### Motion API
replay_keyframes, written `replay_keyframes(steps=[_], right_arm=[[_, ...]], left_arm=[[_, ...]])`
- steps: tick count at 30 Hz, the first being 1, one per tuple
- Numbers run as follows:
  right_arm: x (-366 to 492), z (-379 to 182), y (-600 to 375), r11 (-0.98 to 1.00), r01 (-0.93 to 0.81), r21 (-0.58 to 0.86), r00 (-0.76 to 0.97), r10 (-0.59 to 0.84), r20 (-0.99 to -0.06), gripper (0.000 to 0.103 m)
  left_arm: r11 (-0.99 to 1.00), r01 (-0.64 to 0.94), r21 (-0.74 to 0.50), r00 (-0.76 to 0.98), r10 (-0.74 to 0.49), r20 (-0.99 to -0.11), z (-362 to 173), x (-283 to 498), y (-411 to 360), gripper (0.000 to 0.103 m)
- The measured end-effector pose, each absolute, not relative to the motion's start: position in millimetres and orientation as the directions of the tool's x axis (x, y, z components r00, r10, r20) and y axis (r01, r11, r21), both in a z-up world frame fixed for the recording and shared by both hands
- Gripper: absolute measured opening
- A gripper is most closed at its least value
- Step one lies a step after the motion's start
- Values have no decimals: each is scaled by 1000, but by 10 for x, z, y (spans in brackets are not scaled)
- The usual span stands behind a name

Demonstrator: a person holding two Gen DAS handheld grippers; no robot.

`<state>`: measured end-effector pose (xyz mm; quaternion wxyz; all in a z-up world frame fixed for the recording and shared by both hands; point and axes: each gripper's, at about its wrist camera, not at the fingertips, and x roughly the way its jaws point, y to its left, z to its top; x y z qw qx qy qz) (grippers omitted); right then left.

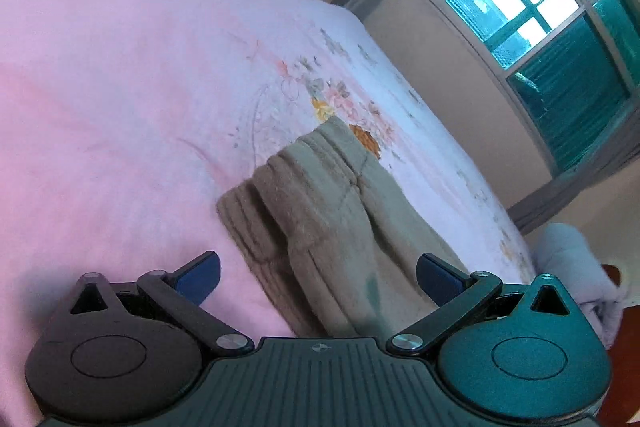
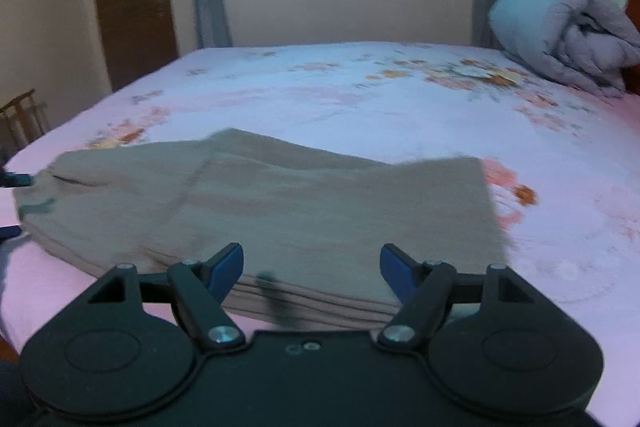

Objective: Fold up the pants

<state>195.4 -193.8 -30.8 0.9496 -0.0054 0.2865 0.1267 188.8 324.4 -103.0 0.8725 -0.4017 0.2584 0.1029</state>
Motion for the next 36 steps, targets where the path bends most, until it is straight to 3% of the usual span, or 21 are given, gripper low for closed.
replay_keyframes(steps=[10,11,12,13,18,23,30,31,33,34,36], right_arm=[[2047,-356,-1153,950,-311,-8,803,258,-537,69],[2053,-372,-1103,949,-314,-18,801,255,-541,69],[2066,-396,-1055,949,-313,-32,802,246,-545,69],[2079,-423,-1012,949,-311,-48,801,234,-551,70],[2192,-754,-780,925,-330,-189,753,137,-644,80],[2191,-847,-759,929,-312,-201,767,122,-630,82],[2162,-836,-755,929,-308,-207,781,123,-612,80],[2115,-703,-829,939,-304,-161,789,153,-596,70],[1790,-347,-1174,969,-242,-57,896,201,-397,86],[1660,-246,-1325,976,-215,-43,925,189,-331,98],[1623,-186,-1636,980,-197,-13,910,177,-375,94]], left_arm=[[683,-353,-640,860,-32,-509,-1187,2302,3308,102],[694,-363,-622,857,-13,-514,-1174,2291,3293,67],[687,-377,-622,853,-4,-521,-1180,2254,3321,46],[656,-359,-663,864,-33,-502,-1197,2171,3365,44],[694,-288,-660,896,-49,-442,-984,2080,3321,40],[735,-188,-651,937,-64,-344,-479,2027,3135,40],[838,-72,-541,952,-104,-287,199,2103,2643,40],[853,-58,-519,953,-108,-284,296,2120,2551,40],[877,-17,-481,949,-137,-284,462,2194,2336,40],[889,1,-457,947,-148,-286,541,2224,2217,40],[912,64,-405,942,-189,-278,696,2331,1858,40]])
